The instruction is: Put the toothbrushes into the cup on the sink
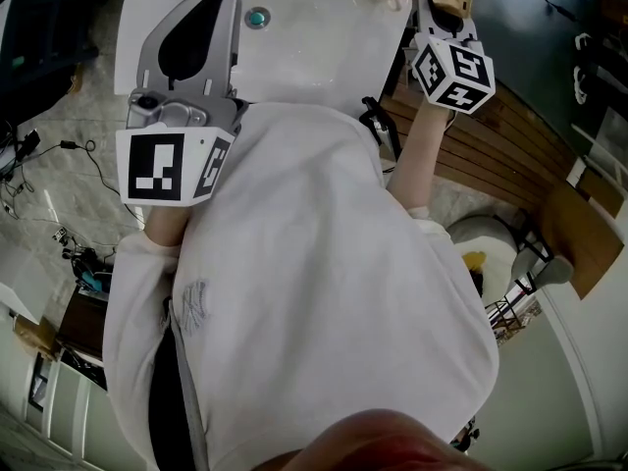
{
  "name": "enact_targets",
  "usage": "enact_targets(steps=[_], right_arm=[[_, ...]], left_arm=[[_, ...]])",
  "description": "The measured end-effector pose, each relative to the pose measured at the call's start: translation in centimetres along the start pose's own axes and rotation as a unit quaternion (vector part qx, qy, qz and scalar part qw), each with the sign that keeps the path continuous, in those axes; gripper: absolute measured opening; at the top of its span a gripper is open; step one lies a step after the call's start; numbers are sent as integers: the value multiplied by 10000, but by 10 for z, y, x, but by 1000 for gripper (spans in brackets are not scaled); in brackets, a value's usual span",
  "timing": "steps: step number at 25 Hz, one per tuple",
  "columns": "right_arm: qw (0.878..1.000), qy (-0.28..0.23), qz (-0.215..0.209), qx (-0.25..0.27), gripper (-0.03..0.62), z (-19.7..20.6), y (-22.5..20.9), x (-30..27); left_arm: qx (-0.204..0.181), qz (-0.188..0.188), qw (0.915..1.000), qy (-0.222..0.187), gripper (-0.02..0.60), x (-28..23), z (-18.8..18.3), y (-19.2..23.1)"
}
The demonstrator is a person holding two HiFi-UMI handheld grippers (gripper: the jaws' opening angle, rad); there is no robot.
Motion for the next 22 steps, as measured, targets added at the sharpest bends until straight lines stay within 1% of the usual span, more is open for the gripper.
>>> enact_targets(steps=[22], right_arm=[[9997, 220, 74, -100, 44, 17, -3, -16]], left_arm=[[15, 4, 10000, -15, 2, 0, 1, -1]])
Point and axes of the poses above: the fingertips, and each gripper's own axes: x backward along the fingers, y to its left, z out of its underside, the point moved 8 cm from there along x, backward along the fingers, and after that the axes turned 8 degrees about -y, right-handed, at the moved point
